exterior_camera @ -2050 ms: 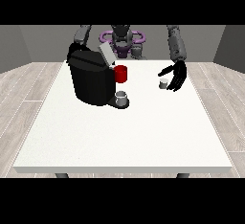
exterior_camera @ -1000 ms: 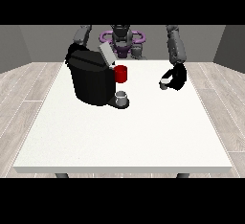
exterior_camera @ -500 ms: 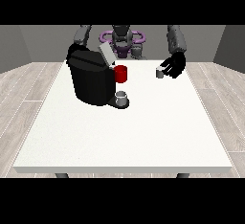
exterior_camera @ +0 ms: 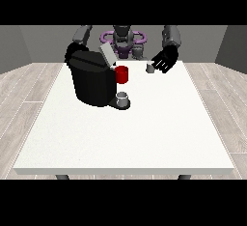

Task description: Insert the coffee pod into the coffee machine and close the lid

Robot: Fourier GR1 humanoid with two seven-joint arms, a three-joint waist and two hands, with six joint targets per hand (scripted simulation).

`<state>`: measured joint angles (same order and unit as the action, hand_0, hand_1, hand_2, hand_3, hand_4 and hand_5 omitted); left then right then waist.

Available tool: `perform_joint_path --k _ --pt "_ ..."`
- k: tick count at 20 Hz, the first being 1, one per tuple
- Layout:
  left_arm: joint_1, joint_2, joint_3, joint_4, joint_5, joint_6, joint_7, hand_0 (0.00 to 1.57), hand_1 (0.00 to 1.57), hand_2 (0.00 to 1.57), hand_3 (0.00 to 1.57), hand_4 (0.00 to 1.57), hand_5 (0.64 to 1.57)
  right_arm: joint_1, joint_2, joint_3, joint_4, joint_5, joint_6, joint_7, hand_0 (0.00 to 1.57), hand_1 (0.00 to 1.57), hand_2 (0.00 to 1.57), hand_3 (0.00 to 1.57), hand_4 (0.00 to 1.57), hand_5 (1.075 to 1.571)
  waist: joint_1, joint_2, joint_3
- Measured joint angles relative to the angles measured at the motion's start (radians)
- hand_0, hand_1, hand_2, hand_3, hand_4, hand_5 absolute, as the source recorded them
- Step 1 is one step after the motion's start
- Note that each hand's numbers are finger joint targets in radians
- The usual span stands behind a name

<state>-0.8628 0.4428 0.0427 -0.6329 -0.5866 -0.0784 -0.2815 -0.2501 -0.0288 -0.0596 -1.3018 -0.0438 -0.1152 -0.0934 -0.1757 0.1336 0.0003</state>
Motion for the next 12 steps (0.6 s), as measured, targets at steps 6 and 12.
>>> perform_joint_path --k 6,12 --pt "-0.087 0.013 0.021 -0.014 -0.002 -0.029 0.058 1.02 1.02 1.21 1.23 0.5 1.571 -0.006 -0.001 0.017 -0.016 0.01 0.001 0.019 0.0 0.0 0.0 0.0 0.51 1.571 -0.038 -0.003 -0.0003" --pt "-0.183 0.016 0.057 -0.014 0.011 -0.044 0.126 1.26 1.26 1.29 1.22 0.47 1.571 -0.042 -0.003 0.018 -0.033 0.016 -0.014 0.041 0.0 0.0 0.0 0.0 0.55 1.571 -0.072 0.021 -0.0003"
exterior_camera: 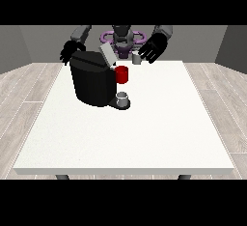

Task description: Insert the coffee pod into the coffee machine and close the lid

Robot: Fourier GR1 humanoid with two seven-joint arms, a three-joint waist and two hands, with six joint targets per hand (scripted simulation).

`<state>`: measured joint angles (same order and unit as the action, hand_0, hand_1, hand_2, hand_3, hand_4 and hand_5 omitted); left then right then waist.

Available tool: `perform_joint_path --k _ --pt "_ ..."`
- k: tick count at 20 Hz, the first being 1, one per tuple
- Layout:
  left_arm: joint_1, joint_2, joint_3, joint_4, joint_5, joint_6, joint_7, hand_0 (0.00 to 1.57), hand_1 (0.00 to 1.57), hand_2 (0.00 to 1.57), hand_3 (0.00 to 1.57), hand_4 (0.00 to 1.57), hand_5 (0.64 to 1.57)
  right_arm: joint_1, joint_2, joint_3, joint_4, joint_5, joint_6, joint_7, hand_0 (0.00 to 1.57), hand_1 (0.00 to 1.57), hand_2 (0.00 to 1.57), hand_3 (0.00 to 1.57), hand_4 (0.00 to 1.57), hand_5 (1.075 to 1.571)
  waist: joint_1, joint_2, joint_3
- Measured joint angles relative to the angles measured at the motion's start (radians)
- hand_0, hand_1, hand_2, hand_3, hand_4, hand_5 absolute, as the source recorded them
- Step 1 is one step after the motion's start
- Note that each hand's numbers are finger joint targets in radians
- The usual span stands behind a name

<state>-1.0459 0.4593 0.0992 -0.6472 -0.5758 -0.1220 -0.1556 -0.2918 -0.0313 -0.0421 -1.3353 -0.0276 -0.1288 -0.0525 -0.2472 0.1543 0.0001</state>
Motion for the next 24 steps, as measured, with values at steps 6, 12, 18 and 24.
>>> perform_joint_path --k 6,12,18,24 --pt "-0.068 0.019 0.017 0.009 -0.006 -0.003 0.015 1.28 1.28 1.33 1.26 0.52 1.571 -0.029 -0.006 0.009 -0.027 0.018 -0.013 0.013 0.0 0.0 0.0 0.0 0.48 1.571 -0.038 0.05 0.0001" --pt "-0.101 0.002 0.005 0.003 -0.031 0.011 0.035 1.31 1.31 1.33 1.24 0.49 1.571 -0.038 -0.011 -0.006 -0.013 0.015 -0.016 -0.013 0.0 0.0 0.0 0.0 0.52 1.571 -0.041 0.075 0.0002" --pt "-0.126 -0.002 0.009 0.019 -0.037 -0.002 0.048 1.33 1.33 1.34 1.23 0.5 1.571 -0.05 -0.005 -0.008 -0.019 0.01 -0.023 -0.004 0.0 0.0 0.0 0.0 0.5 1.571 -0.046 0.091 0.0002" --pt "-0.125 -0.02 0.006 0.026 -0.046 -0.006 0.045 1.21 1.21 1.26 1.19 0.5 1.571 -0.05 -0.006 -0.013 -0.028 -0.001 -0.02 0.009 0.0 0.0 0.0 0.0 0.54 1.571 -0.045 0.088 0.0001"
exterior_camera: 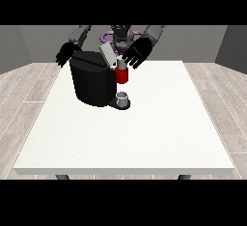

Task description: Insert the coffee pod into the coffee machine and close the lid

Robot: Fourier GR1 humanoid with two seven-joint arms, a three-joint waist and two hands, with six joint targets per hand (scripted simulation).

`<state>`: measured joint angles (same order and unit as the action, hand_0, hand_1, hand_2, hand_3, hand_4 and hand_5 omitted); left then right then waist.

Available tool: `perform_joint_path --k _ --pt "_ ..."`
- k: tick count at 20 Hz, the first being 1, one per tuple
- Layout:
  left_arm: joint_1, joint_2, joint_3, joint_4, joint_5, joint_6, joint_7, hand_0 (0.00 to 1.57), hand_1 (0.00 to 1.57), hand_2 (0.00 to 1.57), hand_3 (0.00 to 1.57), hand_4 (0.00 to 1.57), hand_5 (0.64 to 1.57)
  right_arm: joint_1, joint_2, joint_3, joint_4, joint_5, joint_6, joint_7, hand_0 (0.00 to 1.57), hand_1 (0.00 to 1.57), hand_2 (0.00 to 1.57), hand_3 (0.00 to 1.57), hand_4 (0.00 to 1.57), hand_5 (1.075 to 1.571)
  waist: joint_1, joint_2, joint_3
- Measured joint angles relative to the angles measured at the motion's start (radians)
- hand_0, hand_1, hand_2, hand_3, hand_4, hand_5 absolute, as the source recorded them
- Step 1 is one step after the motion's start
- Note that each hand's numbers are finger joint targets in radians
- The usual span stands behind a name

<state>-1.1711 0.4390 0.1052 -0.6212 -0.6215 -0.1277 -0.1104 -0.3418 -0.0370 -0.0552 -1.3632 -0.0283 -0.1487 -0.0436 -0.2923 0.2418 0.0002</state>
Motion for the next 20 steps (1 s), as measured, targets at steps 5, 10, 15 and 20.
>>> perform_joint_path --k 5,10,15,20 --pt "0.007 0.009 0.001 0.004 -0.006 -0.008 -0.024 1.2 1.2 1.27 1.2 0.5 1.571 0.025 -0.005 -0.005 -0.009 -0.006 0.007 -0.014 0.0 0.0 0.0 0.0 0.46 1.571 0.0 0.001 -0.0001" --pt "0.002 0.0 -0.002 0.007 -0.015 -0.01 -0.019 1.16 1.16 1.24 1.18 0.51 1.571 0.018 -0.008 -0.011 -0.008 -0.01 0.006 -0.01 0.0 0.0 0.0 0.0 0.44 1.571 0.006 0.004 -0.0001" --pt "0.0 -0.006 0.001 0.017 -0.025 0.001 -0.014 1.22 1.22 1.27 1.2 0.49 1.571 0.009 -0.006 -0.009 -0.021 -0.007 -0.004 0.002 0.0 0.0 0.0 0.0 0.45 1.571 0.0 0.014 0.0" --pt "0.003 -0.005 0.005 0.025 -0.027 -0.011 -0.016 1.22 1.22 1.27 1.17 0.48 1.571 0.022 0.003 -0.001 -0.022 0.002 -0.015 -0.008 0.0 0.0 0.0 0.0 0.36 1.571 0.004 0.015 0.0002"
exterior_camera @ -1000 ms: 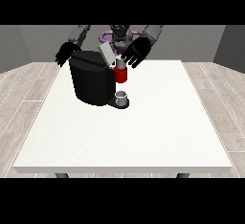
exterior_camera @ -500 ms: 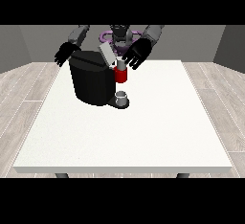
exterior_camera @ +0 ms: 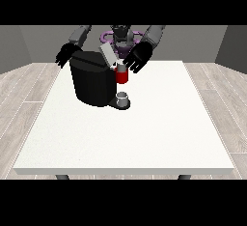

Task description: Insert the coffee pod into the coffee machine and close the lid

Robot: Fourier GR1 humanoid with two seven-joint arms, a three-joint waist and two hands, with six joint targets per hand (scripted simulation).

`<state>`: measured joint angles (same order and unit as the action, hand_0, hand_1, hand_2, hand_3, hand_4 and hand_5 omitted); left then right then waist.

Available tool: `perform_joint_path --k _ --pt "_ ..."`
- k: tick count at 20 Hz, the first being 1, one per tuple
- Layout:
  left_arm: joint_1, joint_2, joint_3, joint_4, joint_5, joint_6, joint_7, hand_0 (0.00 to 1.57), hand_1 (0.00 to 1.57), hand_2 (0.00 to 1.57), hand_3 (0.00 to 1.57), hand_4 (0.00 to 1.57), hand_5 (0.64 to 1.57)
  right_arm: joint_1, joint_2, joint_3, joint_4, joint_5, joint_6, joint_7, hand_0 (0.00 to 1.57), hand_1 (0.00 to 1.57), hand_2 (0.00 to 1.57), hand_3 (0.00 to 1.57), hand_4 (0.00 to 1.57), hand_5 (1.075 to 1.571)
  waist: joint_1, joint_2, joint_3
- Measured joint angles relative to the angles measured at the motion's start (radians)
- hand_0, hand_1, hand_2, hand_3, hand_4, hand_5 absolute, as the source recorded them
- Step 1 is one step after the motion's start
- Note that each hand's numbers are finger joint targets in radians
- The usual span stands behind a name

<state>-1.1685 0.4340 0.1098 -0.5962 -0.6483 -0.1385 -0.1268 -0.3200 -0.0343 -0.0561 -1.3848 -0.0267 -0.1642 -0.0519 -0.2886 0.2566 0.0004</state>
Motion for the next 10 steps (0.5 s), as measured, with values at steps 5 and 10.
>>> perform_joint_path --k 5,10 --pt "-0.004 -0.007 0.004 0.002 -0.003 0.001 0.003 1.16 1.16 1.19 1.06 0.46 1.571 0.008 0.008 0.009 0.005 0.007 -0.004 -0.012 0.0 0.0 0.0 0.0 0.4 1.571 0.0 0.007 0.0007" --pt "-0.018 -0.014 -0.007 -0.01 -0.017 -0.003 0.01 1.11 1.11 1.15 0.98 0.41 1.571 -0.006 0.001 -0.01 0.034 0.001 -0.006 -0.039 0.0 0.0 0.0 0.0 0.43 1.571 0.013 0.016 0.0005"
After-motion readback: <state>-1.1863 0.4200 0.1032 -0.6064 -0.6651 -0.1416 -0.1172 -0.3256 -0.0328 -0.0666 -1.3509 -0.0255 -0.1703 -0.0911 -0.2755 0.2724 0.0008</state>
